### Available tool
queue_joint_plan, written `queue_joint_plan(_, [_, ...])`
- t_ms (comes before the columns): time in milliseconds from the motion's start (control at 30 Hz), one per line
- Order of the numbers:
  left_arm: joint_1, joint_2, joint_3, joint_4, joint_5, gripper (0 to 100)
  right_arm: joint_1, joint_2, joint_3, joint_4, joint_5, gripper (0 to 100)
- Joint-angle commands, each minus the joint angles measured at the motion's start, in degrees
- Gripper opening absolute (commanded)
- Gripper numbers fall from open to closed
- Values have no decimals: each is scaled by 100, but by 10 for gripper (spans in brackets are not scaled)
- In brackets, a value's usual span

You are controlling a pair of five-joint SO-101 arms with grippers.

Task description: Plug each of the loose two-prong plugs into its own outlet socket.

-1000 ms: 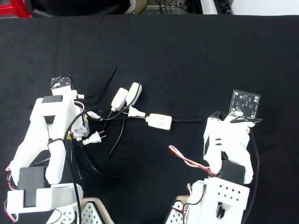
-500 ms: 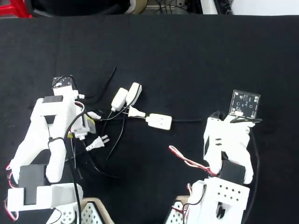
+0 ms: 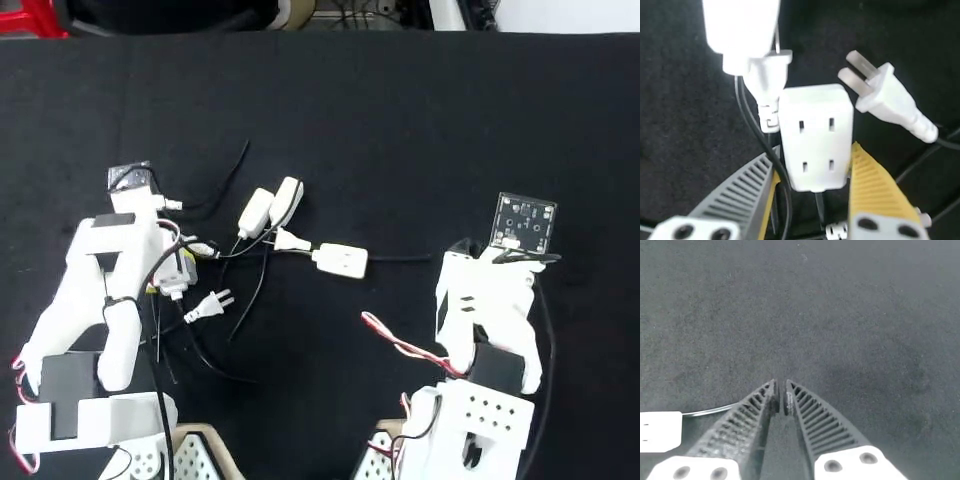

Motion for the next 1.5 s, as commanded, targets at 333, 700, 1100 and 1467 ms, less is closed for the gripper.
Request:
queue_joint_plan(333, [84, -132, -119, -229, 35, 32, 70, -75, -22, -141, 9, 25])
queue_joint_plan(700, [681, -132, -3609, 3569, -2778, 30, 70, -75, -22, -141, 9, 25])
queue_joint_plan(1100, [215, -132, -7371, 4809, -5591, 30, 70, -75, -13, -141, 9, 25])
queue_joint_plan(1467, [1534, -941, -5042, 4809, -6145, 30, 79, -75, -4, -229, 9, 25])
